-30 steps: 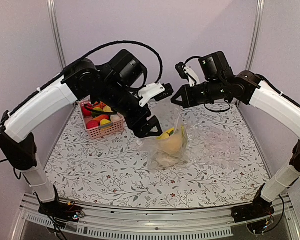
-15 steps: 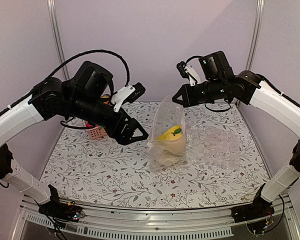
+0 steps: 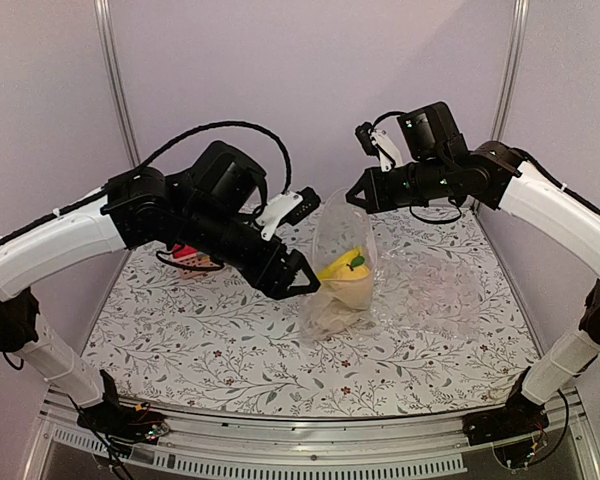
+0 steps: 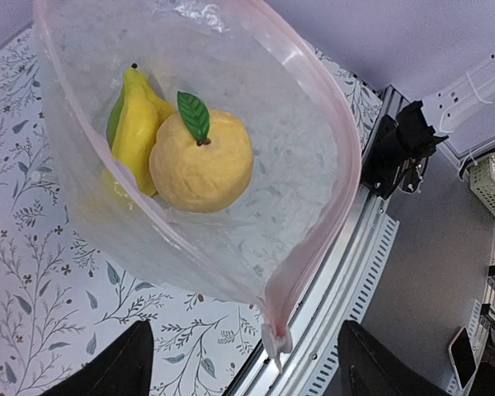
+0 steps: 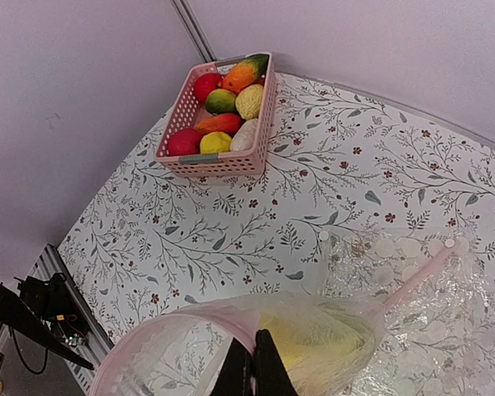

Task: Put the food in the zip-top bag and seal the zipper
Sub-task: Adjust the zipper food storage bag at the center of the board.

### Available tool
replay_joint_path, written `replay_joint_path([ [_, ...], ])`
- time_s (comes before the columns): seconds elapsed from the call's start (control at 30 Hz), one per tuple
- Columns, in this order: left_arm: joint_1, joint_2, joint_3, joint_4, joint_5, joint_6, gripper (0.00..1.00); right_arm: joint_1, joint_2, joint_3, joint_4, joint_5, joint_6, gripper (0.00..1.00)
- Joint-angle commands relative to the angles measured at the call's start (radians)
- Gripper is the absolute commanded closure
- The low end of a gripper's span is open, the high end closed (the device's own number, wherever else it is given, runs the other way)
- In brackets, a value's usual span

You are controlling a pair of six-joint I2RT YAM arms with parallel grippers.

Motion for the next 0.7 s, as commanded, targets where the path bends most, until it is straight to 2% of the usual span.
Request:
replay_joint_path([
  [0.0, -0.027, 0.003, -0.007, 0.017, 0.028, -0.011, 0.23, 0.004, 0.004, 0.033, 0.039, 0.031, 0.005, 1.0],
  [0.1, -0.036, 0.022, -0.008, 0.008, 0.042, -0.011, 0.26, 0.005, 0.009, 0.036, 0.042, 0.032, 0.006, 1.0],
  [0.2, -0.042, 0.037, -0.004, -0.011, 0.019, -0.008, 0.44, 0.005, 0.013, 0.037, 0.042, 0.035, 0.006, 1.0],
  [0.3, -0.046, 0.044, -0.005, -0.012, 0.007, -0.004, 0.53, 0.004, 0.014, 0.038, 0.043, 0.035, 0.006, 1.0],
  [0.47, -0.046, 0.046, -0.001, -0.011, -0.004, 0.002, 0.79, 0.005, 0.011, 0.035, 0.042, 0.055, 0.005, 1.0],
  [0.57, -0.045, 0.043, 0.004, -0.009, -0.023, 0.009, 0.97, 0.005, 0.005, 0.048, 0.043, 0.069, 0.006, 1.0],
  [0.67, -0.028, 0.038, 0.021, -0.012, -0.05, 0.027, 1.0, 0.004, -0.011, 0.076, 0.04, 0.114, -0.002, 1.0],
])
